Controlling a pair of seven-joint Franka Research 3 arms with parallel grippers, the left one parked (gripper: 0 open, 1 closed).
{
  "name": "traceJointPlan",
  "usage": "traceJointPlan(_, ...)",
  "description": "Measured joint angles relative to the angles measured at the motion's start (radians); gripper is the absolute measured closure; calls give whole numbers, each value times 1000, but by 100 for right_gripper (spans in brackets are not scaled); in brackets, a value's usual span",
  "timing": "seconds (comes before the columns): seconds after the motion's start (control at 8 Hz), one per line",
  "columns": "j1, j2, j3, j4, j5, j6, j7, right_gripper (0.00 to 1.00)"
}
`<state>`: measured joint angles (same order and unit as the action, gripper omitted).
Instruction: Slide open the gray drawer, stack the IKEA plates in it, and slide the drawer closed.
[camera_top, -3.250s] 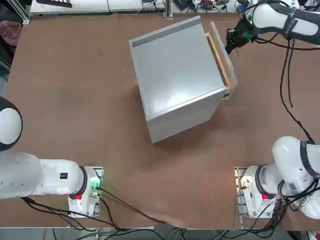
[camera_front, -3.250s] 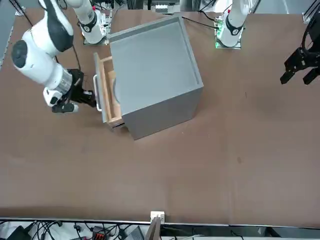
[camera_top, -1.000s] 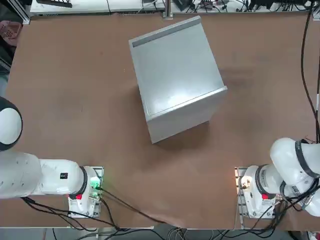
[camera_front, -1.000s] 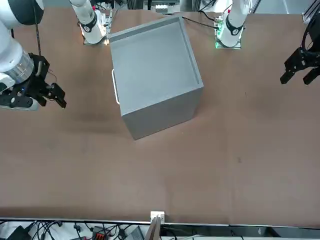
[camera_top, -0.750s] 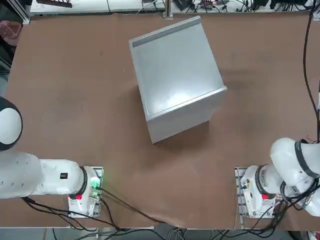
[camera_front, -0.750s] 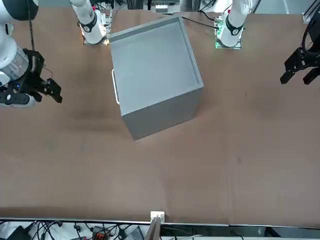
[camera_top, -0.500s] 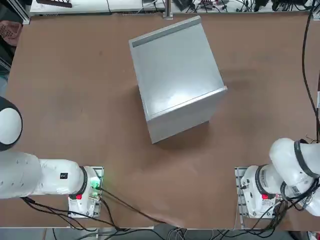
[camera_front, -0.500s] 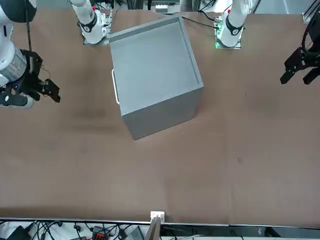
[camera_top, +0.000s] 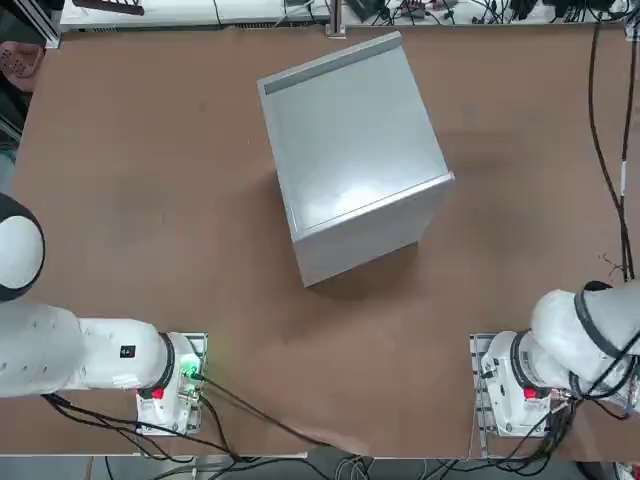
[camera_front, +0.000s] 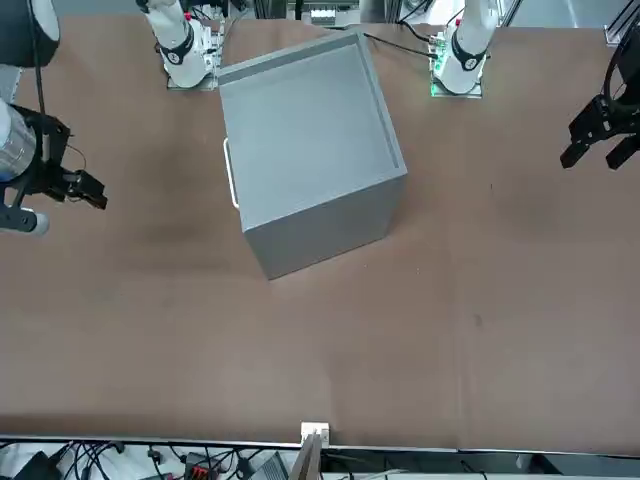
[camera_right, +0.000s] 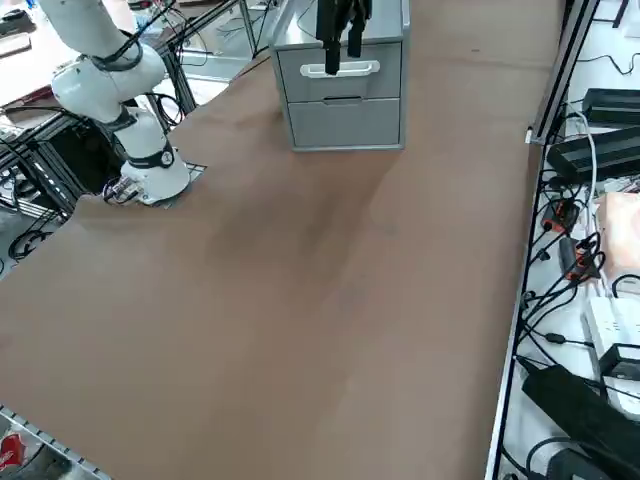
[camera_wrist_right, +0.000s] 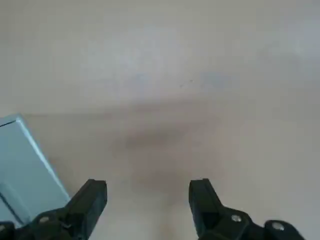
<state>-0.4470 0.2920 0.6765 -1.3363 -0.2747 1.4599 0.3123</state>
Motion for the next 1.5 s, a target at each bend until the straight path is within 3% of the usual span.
traceJointPlan(0.38,276,-79,-436,3,198,-5,-156,0)
traceJointPlan(0.5,348,-105,-533,-7,213,-9,-178,0)
traceJointPlan(0.62,400,-127,-583,-31,218,-9,-180,0)
traceJointPlan(1.0,496,-202,-678,-103,278,-10,-199,0)
traceJointPlan(1.25,501,-265,-702,-146,307,-10,-234,0)
traceJointPlan(1.5,494,-300,-690,-169,316,-9,-234,0)
